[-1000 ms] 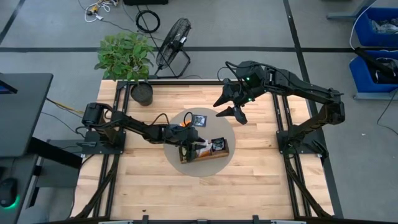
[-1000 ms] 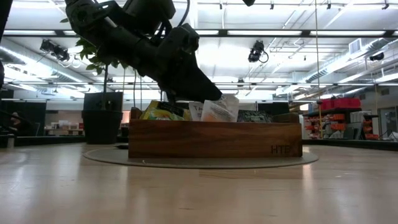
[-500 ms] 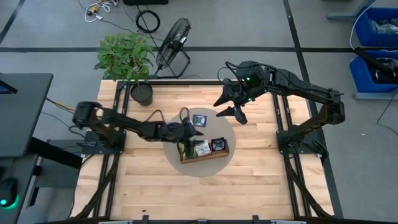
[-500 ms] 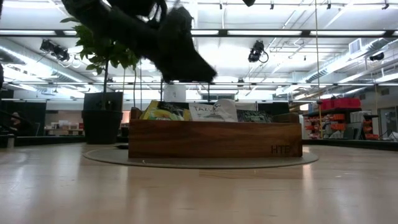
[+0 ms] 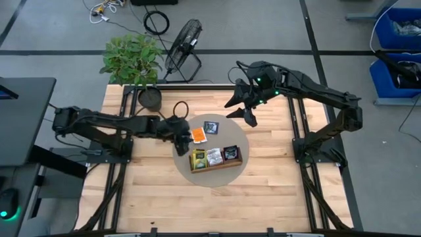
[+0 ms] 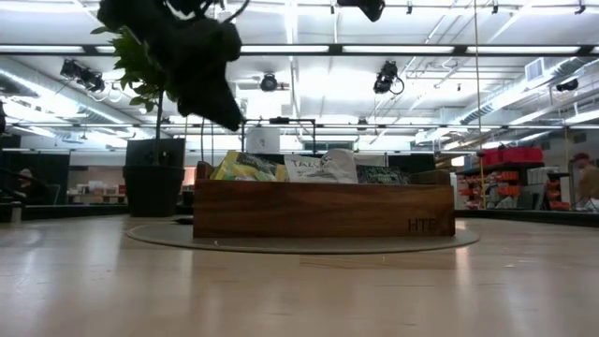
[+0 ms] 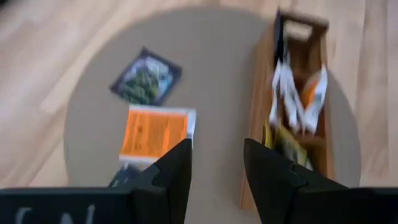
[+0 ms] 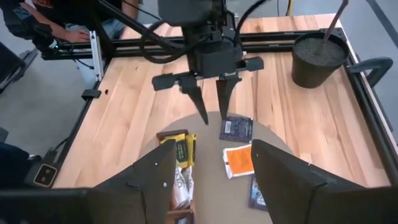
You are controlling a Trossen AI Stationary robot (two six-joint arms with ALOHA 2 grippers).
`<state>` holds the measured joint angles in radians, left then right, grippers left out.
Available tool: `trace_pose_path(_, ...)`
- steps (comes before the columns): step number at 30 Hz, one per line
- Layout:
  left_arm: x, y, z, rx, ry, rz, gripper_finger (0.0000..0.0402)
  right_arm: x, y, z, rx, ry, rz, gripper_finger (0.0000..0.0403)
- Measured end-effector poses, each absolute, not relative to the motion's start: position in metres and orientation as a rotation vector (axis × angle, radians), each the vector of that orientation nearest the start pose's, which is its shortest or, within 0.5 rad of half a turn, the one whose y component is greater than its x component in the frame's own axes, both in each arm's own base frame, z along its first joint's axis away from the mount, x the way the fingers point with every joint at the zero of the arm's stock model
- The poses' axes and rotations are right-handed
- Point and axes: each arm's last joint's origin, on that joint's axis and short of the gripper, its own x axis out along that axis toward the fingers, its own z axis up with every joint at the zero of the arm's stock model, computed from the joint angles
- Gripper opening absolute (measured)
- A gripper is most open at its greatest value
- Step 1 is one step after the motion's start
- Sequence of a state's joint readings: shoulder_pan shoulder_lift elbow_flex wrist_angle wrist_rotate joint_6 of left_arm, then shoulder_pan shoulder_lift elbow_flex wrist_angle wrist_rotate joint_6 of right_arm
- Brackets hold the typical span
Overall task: Pick & Place Tea
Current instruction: Put the violet tea bag into the right section of the wooden organizer
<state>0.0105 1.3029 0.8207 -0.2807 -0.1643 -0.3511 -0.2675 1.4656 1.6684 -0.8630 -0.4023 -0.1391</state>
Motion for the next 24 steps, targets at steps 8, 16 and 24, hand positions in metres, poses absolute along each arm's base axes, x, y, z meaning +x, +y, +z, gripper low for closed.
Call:
trace_pose_path(8,0.253,0.037,0.214,-0.166,0.933,0.250,0.0174,0.301,-0.066,0.404,0.101,0.648,0.213,0.0217)
trace_pose_path(16,0.250,0.077,0.203,-0.072,0.984,0.113,0.0179,0.303,-0.063,0.403,0.108,0.646,0.226,0.0217)
trace_pose_path(24,0.257,0.088,0.176,0.042,1.069,-0.049,0.0179,0.305,-0.062,0.405,0.115,0.623,0.224,0.0217)
